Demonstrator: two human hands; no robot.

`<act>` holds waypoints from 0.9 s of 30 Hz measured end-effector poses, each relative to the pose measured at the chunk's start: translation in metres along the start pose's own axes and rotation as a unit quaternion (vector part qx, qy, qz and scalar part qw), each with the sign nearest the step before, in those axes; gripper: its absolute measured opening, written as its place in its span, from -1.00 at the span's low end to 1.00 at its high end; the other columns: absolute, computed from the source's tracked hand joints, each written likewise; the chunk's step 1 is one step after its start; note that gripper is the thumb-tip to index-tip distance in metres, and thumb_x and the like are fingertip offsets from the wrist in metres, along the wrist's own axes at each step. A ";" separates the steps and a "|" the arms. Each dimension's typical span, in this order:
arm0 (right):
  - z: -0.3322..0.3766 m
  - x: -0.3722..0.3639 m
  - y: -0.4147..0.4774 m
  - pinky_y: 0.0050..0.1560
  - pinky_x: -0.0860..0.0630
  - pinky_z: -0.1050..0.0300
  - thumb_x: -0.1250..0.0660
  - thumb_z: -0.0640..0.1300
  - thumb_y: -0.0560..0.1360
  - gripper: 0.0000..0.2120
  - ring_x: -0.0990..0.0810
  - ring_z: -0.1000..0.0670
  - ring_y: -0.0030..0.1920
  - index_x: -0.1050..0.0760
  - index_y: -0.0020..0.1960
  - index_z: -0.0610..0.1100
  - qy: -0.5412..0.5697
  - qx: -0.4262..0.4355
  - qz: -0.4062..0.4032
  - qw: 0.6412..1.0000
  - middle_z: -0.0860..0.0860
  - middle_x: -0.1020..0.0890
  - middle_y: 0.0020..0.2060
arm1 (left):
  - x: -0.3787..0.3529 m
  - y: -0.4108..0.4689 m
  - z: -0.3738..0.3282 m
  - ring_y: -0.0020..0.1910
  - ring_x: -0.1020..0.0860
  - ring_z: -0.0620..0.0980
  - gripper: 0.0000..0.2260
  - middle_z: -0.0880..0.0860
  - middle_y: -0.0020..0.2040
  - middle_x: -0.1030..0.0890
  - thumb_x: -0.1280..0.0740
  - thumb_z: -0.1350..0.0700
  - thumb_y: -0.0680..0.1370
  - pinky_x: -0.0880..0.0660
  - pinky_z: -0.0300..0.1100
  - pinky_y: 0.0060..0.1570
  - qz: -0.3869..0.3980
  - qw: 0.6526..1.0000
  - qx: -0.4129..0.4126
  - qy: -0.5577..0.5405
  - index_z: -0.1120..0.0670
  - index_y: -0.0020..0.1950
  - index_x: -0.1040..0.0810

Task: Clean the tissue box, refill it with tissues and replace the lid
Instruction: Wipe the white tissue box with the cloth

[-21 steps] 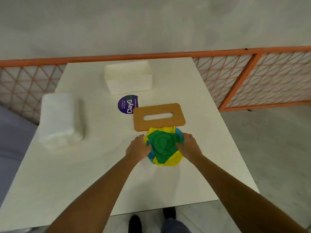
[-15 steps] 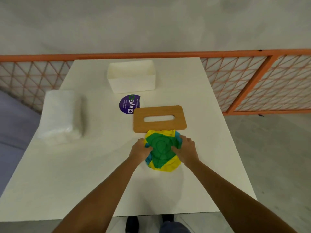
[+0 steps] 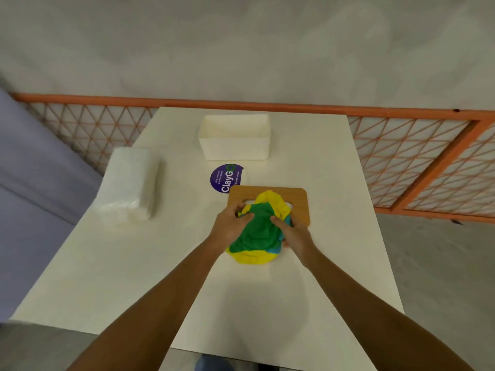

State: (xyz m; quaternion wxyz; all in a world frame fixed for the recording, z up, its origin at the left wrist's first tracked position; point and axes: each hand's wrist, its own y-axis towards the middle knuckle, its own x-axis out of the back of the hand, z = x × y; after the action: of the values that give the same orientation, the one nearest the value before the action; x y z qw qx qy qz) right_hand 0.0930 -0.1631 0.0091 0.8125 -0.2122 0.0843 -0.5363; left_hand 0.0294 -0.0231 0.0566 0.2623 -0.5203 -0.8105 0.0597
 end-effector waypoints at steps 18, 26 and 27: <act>0.131 -0.078 0.063 -0.28 -0.45 0.14 -0.24 -0.01 0.51 -0.64 -0.54 -0.05 -0.18 -0.45 0.21 -0.21 0.144 -0.018 -0.071 0.987 -0.09 -0.56 -0.11 | 0.092 0.063 -0.073 0.11 -0.53 -0.08 -0.72 0.01 0.16 -0.58 -0.30 0.13 0.56 -0.47 -0.35 0.04 0.148 0.986 -0.072 -0.037 0.02 0.27 -0.52; 0.126 -0.085 0.104 -0.21 -0.47 0.12 -0.24 -0.09 0.51 -0.68 -0.53 -0.14 -0.05 -0.46 0.20 -0.24 0.181 -0.086 -0.136 0.970 -0.15 -0.55 -0.04 | 0.139 0.147 -0.061 0.17 -0.50 -0.05 -0.76 0.05 0.25 -0.54 -0.21 0.21 0.59 -0.41 -0.42 0.02 0.005 0.987 -0.140 0.075 0.08 0.22 -0.55; 0.122 -0.086 0.109 -0.19 -0.48 0.12 -0.24 -0.10 0.51 -0.69 -0.53 -0.14 -0.05 -0.46 0.19 -0.24 0.183 -0.099 -0.142 0.968 -0.16 -0.55 -0.04 | 0.142 0.159 -0.060 0.22 -0.49 -0.03 -0.76 0.06 0.26 -0.54 -0.20 0.22 0.59 -0.37 -0.36 0.14 -0.014 0.982 -0.160 0.096 0.10 0.21 -0.56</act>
State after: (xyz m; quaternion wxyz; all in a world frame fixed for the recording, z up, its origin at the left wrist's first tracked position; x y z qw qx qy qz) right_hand 0.1936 -0.0176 0.0636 0.6738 -0.1996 0.2525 -0.6651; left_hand 0.1424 0.1624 0.1004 0.2532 -0.5473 -0.7880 -0.1241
